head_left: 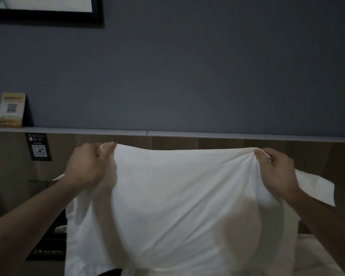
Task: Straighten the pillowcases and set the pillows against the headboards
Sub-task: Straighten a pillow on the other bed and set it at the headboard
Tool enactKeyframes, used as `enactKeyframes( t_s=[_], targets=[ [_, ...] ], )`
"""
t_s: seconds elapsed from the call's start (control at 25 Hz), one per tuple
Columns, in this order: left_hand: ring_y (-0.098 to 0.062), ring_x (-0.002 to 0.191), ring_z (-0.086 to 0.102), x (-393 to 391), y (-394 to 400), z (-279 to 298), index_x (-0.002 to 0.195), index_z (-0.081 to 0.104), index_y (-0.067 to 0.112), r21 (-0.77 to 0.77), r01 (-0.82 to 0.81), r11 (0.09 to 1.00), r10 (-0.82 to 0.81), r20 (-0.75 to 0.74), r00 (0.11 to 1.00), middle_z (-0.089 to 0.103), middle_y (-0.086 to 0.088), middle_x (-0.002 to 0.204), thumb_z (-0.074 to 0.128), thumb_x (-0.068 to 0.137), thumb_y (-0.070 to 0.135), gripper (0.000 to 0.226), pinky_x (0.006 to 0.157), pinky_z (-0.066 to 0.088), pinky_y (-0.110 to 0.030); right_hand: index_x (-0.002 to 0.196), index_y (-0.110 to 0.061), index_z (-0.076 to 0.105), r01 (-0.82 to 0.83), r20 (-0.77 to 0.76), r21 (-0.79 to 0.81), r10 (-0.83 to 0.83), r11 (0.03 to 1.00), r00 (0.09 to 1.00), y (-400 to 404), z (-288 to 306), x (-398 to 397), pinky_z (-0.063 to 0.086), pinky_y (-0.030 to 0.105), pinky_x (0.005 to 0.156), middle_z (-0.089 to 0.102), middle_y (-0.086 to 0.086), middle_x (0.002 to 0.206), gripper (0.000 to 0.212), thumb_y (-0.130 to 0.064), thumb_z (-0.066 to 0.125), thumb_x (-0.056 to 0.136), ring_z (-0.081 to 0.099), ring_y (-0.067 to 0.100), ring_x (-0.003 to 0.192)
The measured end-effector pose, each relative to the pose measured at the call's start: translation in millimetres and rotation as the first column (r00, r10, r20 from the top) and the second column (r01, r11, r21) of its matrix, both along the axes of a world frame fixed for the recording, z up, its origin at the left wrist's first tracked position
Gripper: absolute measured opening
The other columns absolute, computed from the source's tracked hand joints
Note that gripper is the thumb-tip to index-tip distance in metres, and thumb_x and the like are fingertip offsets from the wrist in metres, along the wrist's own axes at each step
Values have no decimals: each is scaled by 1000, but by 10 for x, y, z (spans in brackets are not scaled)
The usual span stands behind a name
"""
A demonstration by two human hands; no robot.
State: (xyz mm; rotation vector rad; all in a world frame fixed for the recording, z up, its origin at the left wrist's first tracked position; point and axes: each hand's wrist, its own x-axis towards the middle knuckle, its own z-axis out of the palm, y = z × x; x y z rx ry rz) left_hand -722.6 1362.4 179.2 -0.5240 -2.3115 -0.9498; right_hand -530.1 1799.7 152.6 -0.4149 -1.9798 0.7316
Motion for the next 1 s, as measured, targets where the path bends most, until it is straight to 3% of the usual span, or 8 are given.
enactKeyframes(
  t_s=[0.16, 0.32, 0.44, 0.56, 0.68, 0.8, 1.0],
  targets=[
    [-37, 77, 70, -270, 282, -23, 65, 66, 14, 9, 25, 1000, -25, 54, 998, 64, -1, 59, 49, 100, 58, 58, 70, 53, -38, 89, -15, 73, 54, 13, -20, -54, 998, 998, 235, 86, -122, 52, 42, 82, 73, 3, 83, 30, -34, 56, 104, 66, 25, 85],
    [-37, 67, 69, -549, 508, 4, 53, 57, 9, -41, 15, 999, -12, 86, 996, 63, -8, 55, 47, 97, 64, 71, 67, 56, -41, 97, -15, 76, 97, 23, -29, -96, 995, 995, 495, 184, -319, 50, 41, 85, 74, 8, 92, 30, -36, 56, 104, 67, 30, 93],
    [-38, 73, 69, -714, 709, 41, 58, 59, 11, -69, -6, 998, 14, 115, 993, 67, -10, 64, 49, 97, 64, 67, 67, 54, -39, 100, -13, 77, 139, 70, 4, -139, 990, 988, 671, 189, -495, 52, 43, 89, 76, 13, 98, 31, -37, 57, 103, 68, 34, 98],
    [-36, 76, 70, -843, 813, -35, 57, 56, 17, -141, 47, 989, -15, 218, 976, 70, -10, 69, 54, 96, 62, 60, 68, 50, -35, 98, -14, 80, 175, 225, -22, -166, 984, 960, 840, 33, -634, 50, 37, 91, 79, 16, 104, 28, -36, 62, 100, 71, 36, 106],
    [-27, 67, 66, -893, 754, -267, 50, 51, 23, -286, 126, 950, -28, 325, 945, 63, 1, 58, 59, 98, 54, 58, 64, 44, -32, 71, -27, 71, 170, 452, -29, -139, 985, 881, 979, -280, -713, 56, 37, 88, 79, 10, 89, 30, -43, 64, 96, 74, 36, 100],
    [-32, 80, 70, -931, 741, -332, 58, 53, 29, -335, 92, 938, 4, 274, 962, 66, -1, 69, 57, 99, 52, 48, 66, 44, -32, 72, -25, 66, 189, 399, -24, -164, 982, 902, 1036, -402, -772, 55, 39, 84, 75, 7, 79, 34, -50, 57, 93, 74, 37, 93],
    [-37, 95, 71, -1034, 963, 36, 74, 64, 27, -337, 4, 941, 34, 109, 993, 76, -9, 91, 56, 99, 52, 36, 78, 51, -38, 91, -17, 69, 248, 215, 46, -252, 968, 943, 1053, -258, -829, 52, 44, 87, 75, 16, 92, 34, -41, 48, 102, 69, 44, 96]
  ],
)
